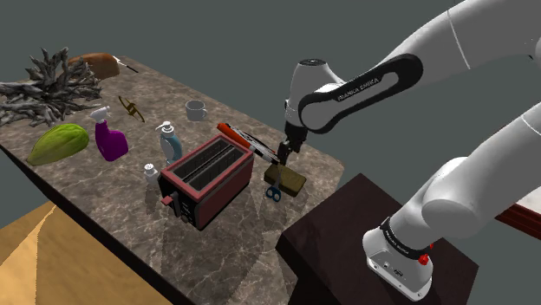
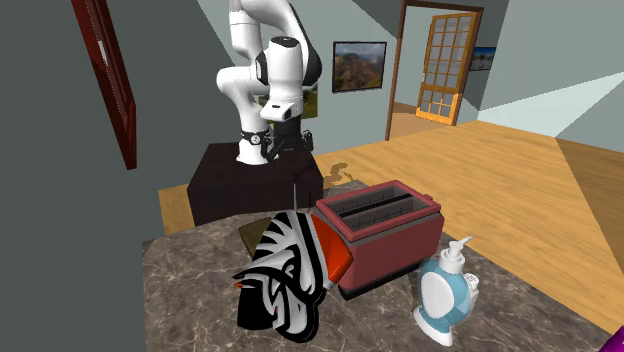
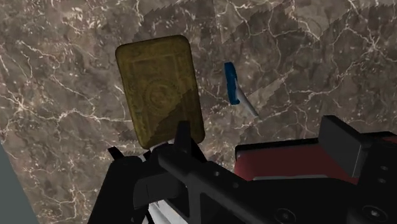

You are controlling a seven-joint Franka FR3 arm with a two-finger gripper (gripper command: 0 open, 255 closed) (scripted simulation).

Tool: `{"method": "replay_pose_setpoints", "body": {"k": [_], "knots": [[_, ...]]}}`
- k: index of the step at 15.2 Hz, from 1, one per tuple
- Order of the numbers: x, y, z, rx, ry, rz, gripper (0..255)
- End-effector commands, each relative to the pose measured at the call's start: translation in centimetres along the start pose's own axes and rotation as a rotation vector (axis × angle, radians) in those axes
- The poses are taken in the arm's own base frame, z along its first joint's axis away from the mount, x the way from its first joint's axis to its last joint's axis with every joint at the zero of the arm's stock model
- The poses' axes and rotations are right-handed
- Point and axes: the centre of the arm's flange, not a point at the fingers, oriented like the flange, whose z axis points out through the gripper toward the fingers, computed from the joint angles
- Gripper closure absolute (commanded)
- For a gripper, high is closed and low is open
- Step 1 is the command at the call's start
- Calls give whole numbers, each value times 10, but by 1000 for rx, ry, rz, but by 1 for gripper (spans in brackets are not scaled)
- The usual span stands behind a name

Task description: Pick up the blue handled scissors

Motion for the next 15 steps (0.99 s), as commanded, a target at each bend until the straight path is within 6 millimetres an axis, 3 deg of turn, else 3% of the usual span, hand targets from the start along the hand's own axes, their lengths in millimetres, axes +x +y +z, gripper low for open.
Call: {"method": "replay_pose_setpoints", "body": {"k": [1, 10, 15], "knots": [[11, -3, 24, -3, -9, -23, 0], [50, -21, 138, -20, -58, -121, 0], [54, -23, 169, -22, -62, -128, 0]]}}
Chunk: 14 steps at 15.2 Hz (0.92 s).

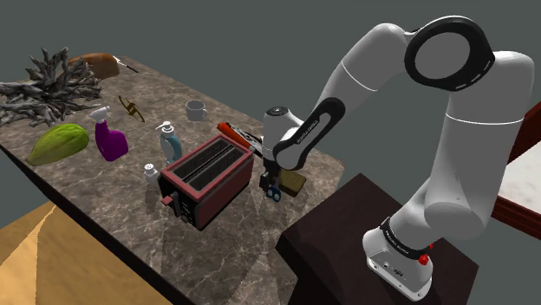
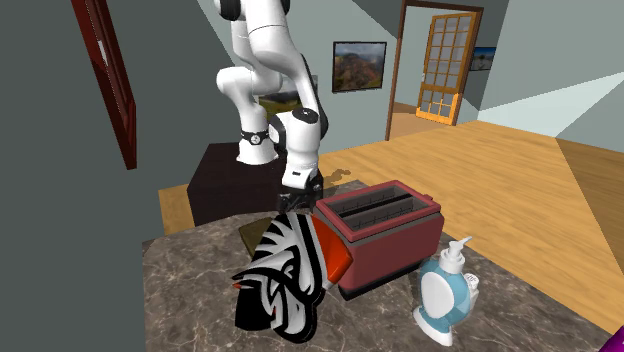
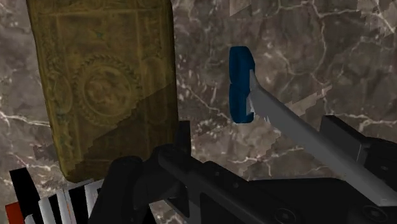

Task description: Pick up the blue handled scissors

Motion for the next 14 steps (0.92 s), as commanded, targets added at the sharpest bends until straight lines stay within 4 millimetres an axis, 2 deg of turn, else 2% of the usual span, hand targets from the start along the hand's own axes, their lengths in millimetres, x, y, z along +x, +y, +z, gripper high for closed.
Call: {"method": "replay_pose_setpoints", "body": {"k": [1, 5, 6, 14], "knots": [[1, 1, 12, 0, -2, 2, 0], [3, 1, 25, 0, -2, 2, 0], [3, 1, 25, 0, -2, 2, 255], [3, 1, 25, 0, -2, 2, 255]]}}
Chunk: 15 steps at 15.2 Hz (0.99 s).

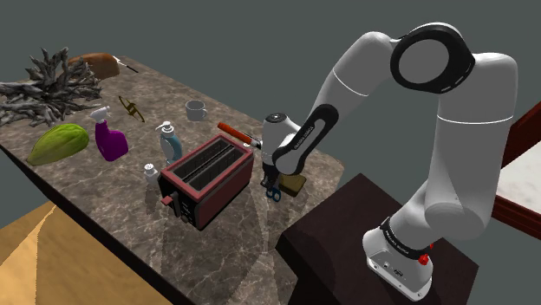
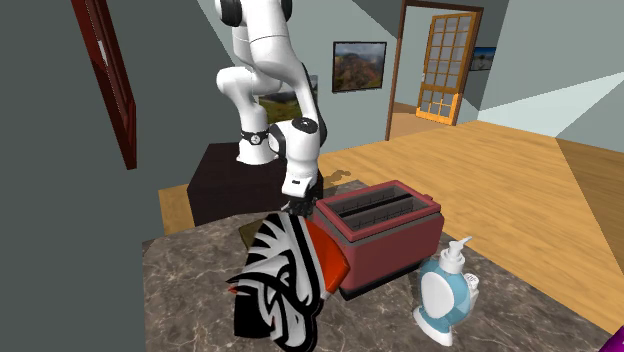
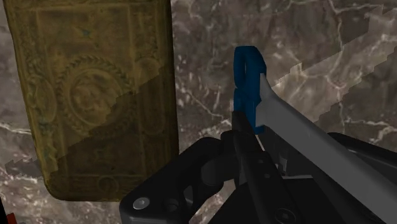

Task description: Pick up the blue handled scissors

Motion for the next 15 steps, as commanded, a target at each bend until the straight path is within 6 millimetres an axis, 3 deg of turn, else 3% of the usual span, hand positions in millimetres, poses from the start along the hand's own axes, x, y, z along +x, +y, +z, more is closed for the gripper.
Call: {"method": "replay_pose_setpoints", "body": {"k": [1, 15], "knots": [[0, -1, 0, 0, 0, 0, 255], [-10, 0, -73, 0, 0, 0, 255]]}}
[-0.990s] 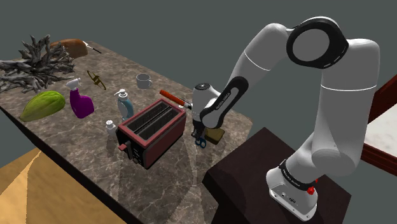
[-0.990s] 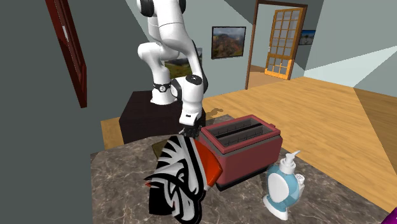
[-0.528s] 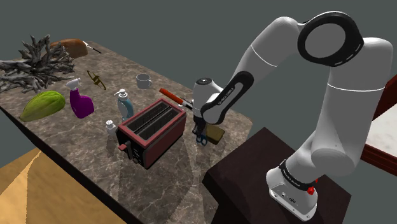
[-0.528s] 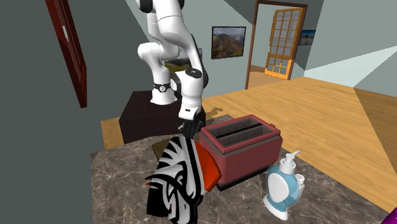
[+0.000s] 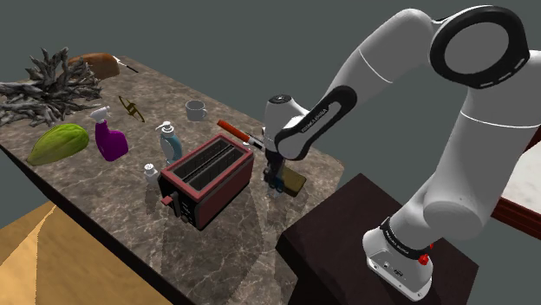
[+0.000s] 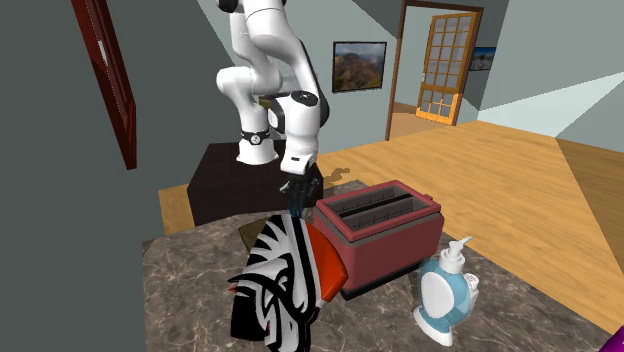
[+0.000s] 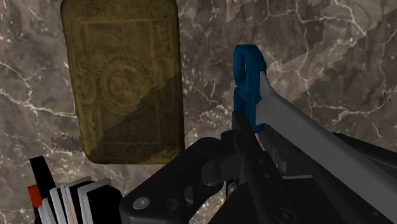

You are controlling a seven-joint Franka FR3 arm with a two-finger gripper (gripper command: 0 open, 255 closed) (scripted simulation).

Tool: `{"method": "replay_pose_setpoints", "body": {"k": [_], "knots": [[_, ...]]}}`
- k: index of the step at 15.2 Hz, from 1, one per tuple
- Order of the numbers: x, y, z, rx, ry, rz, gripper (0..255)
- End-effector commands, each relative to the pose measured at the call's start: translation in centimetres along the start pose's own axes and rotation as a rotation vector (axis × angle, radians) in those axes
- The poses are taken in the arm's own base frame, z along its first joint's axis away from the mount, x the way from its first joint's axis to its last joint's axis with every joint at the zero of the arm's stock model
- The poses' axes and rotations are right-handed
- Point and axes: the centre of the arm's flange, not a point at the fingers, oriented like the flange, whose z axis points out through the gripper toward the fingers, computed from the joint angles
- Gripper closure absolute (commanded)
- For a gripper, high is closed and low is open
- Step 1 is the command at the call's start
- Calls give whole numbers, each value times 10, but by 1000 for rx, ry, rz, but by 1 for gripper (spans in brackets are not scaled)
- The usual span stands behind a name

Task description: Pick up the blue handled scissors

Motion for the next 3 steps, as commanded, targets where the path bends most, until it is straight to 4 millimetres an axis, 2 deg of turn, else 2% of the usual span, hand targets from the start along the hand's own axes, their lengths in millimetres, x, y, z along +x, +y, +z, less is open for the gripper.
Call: {"method": "replay_pose_setpoints", "body": {"k": [1, 3], "knots": [[-2, -1, -11, 0, 0, 0, 255], [-2, -1, -12, 0, 0, 0, 255]]}}
